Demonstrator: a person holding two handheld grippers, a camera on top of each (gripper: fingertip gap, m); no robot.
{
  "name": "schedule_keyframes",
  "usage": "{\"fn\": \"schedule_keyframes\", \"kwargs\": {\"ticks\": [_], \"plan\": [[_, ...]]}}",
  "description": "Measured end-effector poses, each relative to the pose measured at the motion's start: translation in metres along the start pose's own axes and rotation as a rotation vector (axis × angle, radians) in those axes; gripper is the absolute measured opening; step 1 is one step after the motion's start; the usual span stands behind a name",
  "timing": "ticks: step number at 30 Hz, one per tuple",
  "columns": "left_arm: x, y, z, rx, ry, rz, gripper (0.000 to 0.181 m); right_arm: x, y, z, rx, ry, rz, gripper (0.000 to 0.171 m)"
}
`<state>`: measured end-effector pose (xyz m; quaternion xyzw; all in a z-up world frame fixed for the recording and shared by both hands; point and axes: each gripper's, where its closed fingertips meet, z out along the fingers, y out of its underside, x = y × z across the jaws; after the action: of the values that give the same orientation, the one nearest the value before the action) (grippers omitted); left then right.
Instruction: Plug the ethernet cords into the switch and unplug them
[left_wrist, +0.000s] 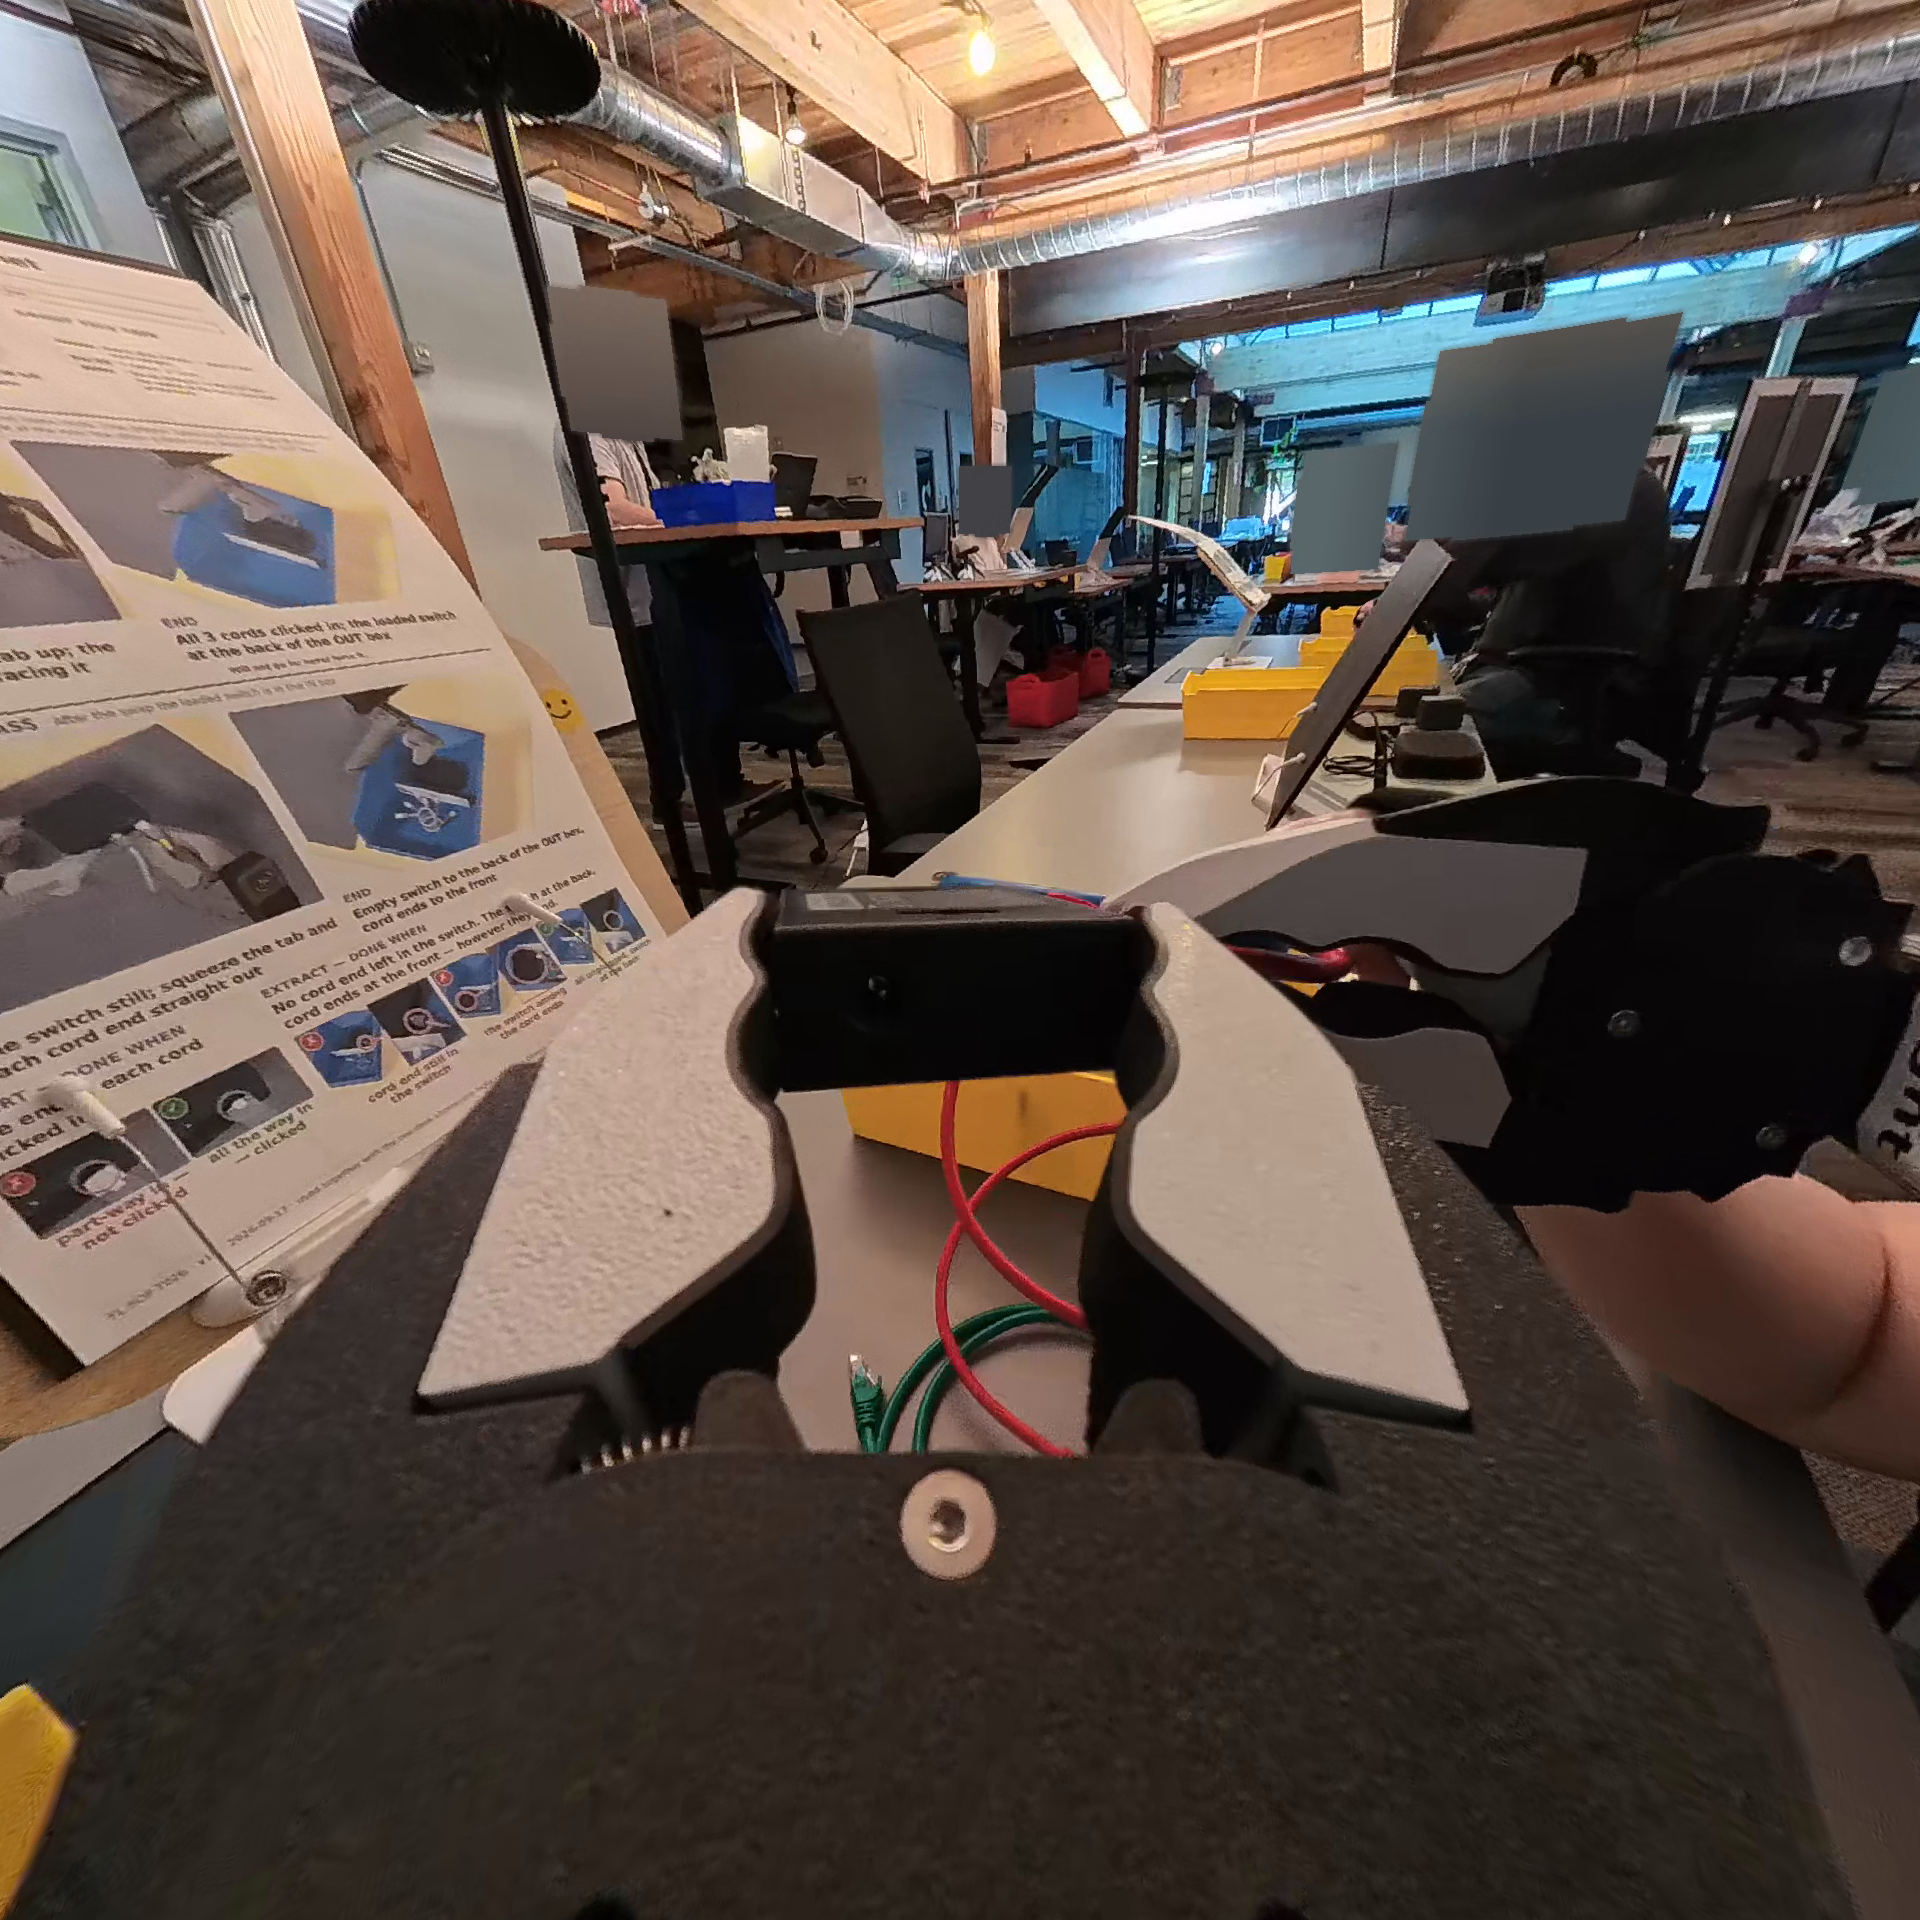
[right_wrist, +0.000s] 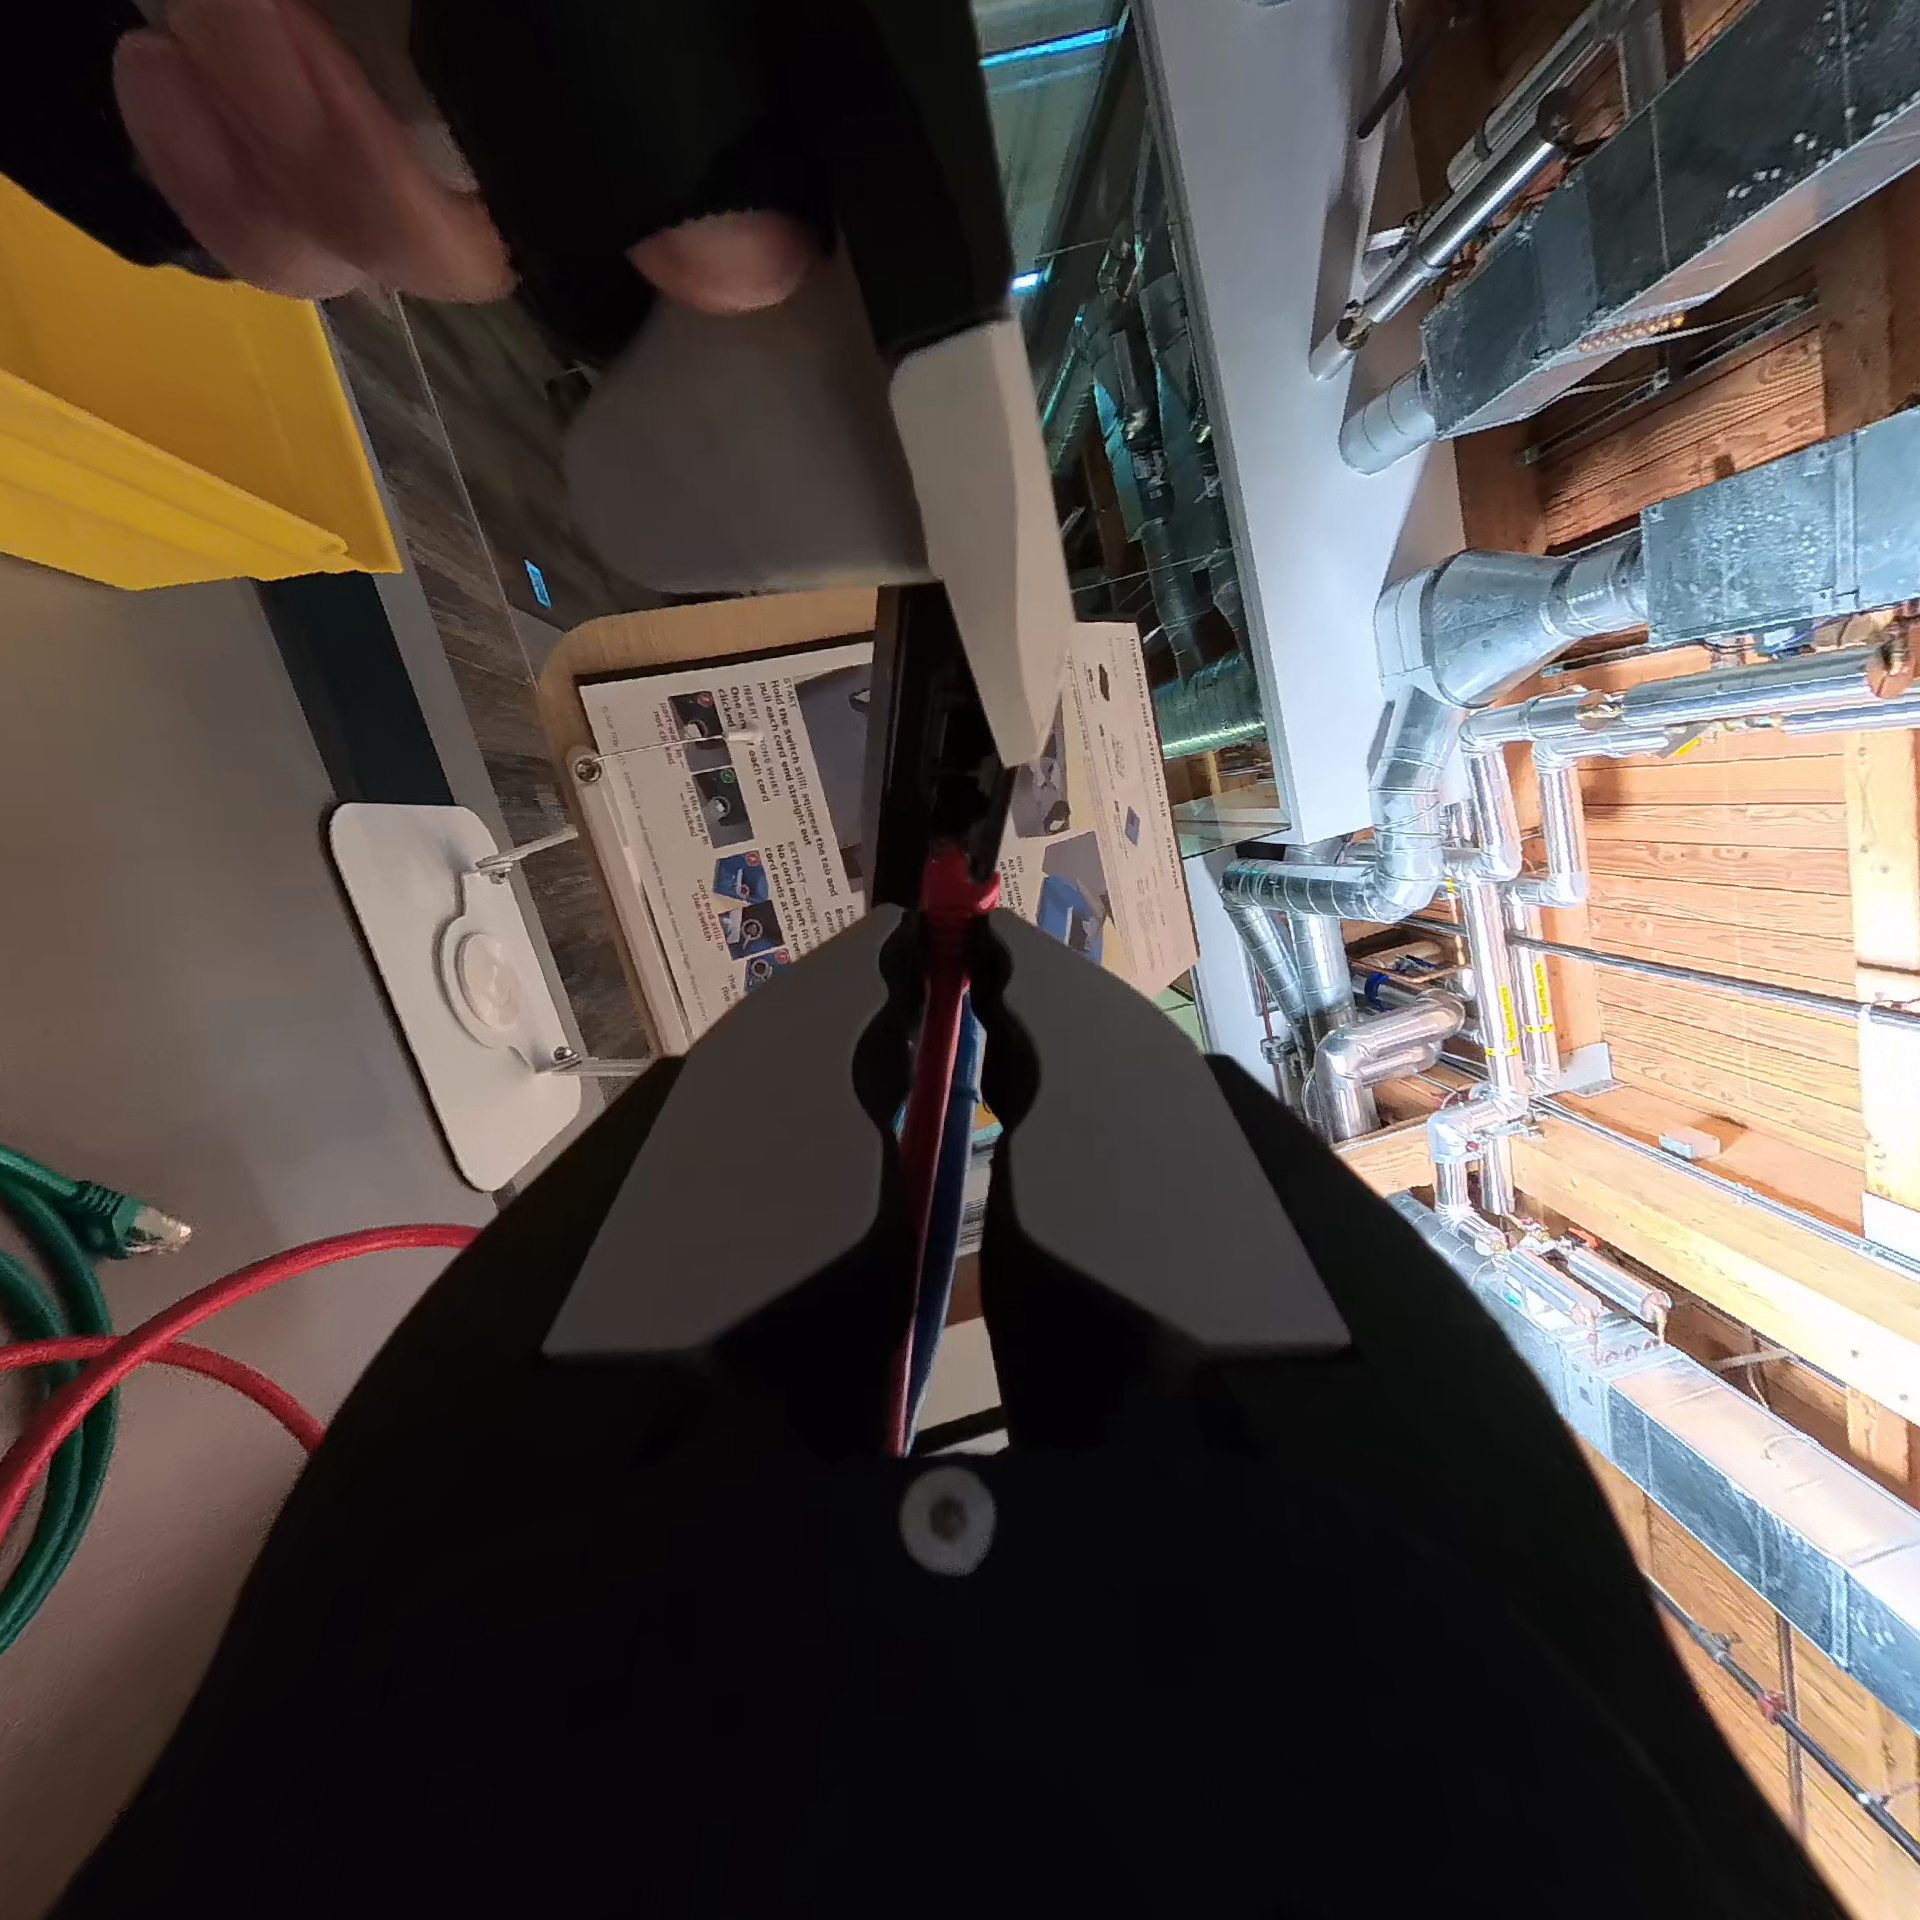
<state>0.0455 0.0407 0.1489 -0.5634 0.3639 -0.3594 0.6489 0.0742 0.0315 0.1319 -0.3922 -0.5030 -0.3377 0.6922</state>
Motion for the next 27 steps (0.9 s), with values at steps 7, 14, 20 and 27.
{"fn": "schedule_keyframes", "kwargs": {"ticks": [7, 14, 20, 27], "plan": [[-0.001, 0.001, -0.001, -0.017, -0.03, 0.038, 0.062, -0.002, -0.001, 0.003, 0.017, 0.018, 0.008, 0.008], [0.0, 0.0, -0.002, -0.017, -0.036, 0.055, 0.062, -0.001, -0.002, 0.003, 0.045, 0.037, 0.025, 0.008], [0.007, -0.005, -0.003, -0.009, -0.061, 0.199, 0.063, 0.003, -0.001, 0.0, 0.104, 0.029, 0.007, 0.009], [0.013, -0.016, -0.007, 0.0, -0.101, 0.277, 0.063, 0.01, -0.008, -0.004, 0.108, 0.09, -0.046, 0.009]]}}
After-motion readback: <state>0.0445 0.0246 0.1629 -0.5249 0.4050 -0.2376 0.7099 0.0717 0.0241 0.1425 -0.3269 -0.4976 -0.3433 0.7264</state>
